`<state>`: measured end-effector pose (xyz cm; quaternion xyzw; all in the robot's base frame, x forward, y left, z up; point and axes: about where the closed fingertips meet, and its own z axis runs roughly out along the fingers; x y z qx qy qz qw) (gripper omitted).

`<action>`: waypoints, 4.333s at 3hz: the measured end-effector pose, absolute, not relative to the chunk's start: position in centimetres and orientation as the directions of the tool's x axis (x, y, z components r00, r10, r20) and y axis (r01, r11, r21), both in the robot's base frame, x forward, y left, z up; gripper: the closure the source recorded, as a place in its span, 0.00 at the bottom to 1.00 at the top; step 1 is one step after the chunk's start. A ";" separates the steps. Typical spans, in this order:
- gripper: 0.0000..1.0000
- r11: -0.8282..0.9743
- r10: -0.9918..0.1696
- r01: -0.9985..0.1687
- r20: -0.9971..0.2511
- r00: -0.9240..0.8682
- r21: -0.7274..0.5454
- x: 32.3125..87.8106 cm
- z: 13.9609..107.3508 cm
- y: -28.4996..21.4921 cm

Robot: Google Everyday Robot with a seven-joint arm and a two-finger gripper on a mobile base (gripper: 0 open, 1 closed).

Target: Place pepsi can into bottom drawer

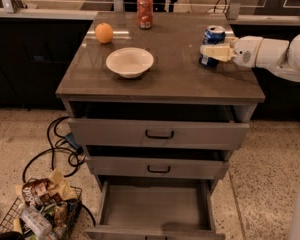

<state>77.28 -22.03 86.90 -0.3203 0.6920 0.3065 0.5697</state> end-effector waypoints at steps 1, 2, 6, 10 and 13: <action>0.83 0.603 -0.094 -0.795 -0.985 -0.146 0.061 77.4 86.8 -21.7; 1.00 0.599 -0.094 -0.798 -0.985 -0.147 0.062 77.4 86.7 -21.3; 1.00 0.604 -0.120 -0.797 -0.991 -0.067 -0.019 66.2 92.5 -25.3; 1.00 0.562 -0.126 -0.827 -0.988 -0.091 0.004 48.4 84.7 -29.4; 1.00 0.500 -0.091 -0.865 -0.992 -0.089 0.031 47.0 79.6 -28.3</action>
Offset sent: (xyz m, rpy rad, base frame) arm 0.0008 0.0034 -0.0008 0.0009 0.0012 0.0047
